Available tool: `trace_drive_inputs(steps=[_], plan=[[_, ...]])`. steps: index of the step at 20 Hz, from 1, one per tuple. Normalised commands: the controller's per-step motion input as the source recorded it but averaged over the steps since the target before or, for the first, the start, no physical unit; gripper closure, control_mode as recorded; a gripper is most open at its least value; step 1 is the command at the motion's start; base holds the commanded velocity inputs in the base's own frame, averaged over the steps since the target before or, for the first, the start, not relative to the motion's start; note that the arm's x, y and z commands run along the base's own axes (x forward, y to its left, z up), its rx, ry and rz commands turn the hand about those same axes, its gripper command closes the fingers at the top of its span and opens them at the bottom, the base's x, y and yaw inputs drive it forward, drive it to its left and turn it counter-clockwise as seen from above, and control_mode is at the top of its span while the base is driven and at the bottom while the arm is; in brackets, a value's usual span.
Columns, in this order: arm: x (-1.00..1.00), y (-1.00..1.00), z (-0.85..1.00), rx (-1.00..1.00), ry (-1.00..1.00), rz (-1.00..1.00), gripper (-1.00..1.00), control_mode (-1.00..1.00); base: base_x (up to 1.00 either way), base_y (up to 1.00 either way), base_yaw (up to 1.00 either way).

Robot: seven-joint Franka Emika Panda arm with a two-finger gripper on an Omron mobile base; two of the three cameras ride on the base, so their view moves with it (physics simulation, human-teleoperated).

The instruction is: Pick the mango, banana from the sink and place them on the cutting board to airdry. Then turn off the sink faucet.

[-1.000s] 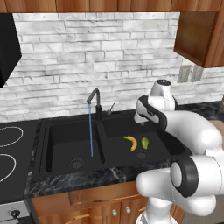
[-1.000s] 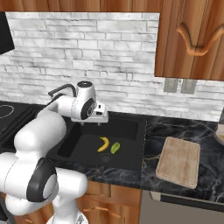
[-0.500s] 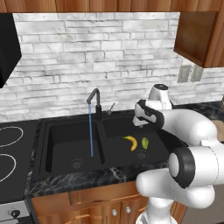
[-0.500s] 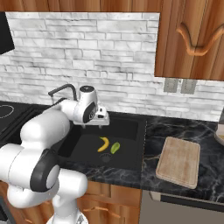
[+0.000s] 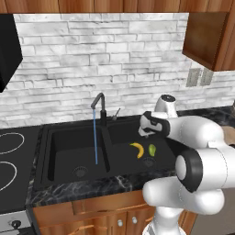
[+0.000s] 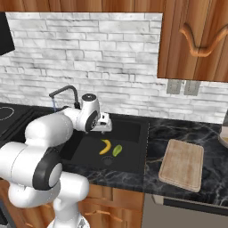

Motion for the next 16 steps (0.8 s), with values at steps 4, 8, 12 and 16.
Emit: trace_drive_inputs(steps=[4, 8, 12, 16], plan=[[0.05, 0.00, -0.26, 0.00, -0.07, 0.00, -1.00, -1.00, 0.00, 0.00, 0.00], [0.14, 0.00, -0.18, 0.00, 0.00, 0.00, -1.00, -1.00, 0.00, 0.00, 0.00], [0.19, 0.00, -0.19, 0.00, 0.00, 0.00, -1.00, -1.00, 0.00, 0.00, 0.00], [0.17, 0.00, -0.21, 0.00, 0.00, 0.00, -1.00, -1.00, 0.00, 0.00, 0.00]])
